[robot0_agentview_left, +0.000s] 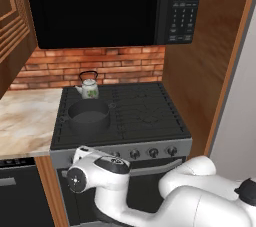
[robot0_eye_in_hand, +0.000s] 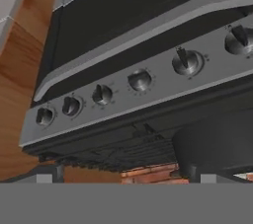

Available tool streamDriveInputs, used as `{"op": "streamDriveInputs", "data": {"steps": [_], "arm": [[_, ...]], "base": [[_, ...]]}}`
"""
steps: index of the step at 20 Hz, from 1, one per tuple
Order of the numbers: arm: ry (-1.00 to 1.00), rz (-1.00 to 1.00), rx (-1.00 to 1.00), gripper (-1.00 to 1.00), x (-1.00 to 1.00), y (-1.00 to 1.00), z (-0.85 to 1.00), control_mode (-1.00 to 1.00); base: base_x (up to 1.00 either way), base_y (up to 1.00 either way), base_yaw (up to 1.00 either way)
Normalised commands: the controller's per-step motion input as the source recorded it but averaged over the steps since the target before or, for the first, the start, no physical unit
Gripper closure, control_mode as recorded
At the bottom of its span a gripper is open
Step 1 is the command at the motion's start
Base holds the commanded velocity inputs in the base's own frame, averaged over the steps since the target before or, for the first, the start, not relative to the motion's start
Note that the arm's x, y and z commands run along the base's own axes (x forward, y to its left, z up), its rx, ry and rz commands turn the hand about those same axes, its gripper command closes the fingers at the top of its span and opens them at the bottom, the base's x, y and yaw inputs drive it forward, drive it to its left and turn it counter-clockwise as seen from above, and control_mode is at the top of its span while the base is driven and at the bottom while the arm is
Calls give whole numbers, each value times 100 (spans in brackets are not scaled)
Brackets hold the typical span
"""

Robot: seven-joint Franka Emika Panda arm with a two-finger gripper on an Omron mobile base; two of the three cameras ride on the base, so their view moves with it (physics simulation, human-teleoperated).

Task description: Pick the kettle from the cabinet and place it on a stove burner. Then pick the pot from the counter and place it on another stove burner. Finally, turn both burners on.

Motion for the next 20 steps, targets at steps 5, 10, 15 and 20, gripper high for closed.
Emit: {"op": "streamDriveInputs", "data": {"steps": [5,10,15,20], "arm": [[-20,2,-8,-100,3,0,-47,-100],[-10,0,-7,-100,17,0,-37,-100],[-9,0,-3,-100,24,0,-24,-100],[-12,0,-3,-100,22,5,-22,-100]], "base": [[0,0,0],[0,0,0],[0,0,0],[0,0,0]]}}
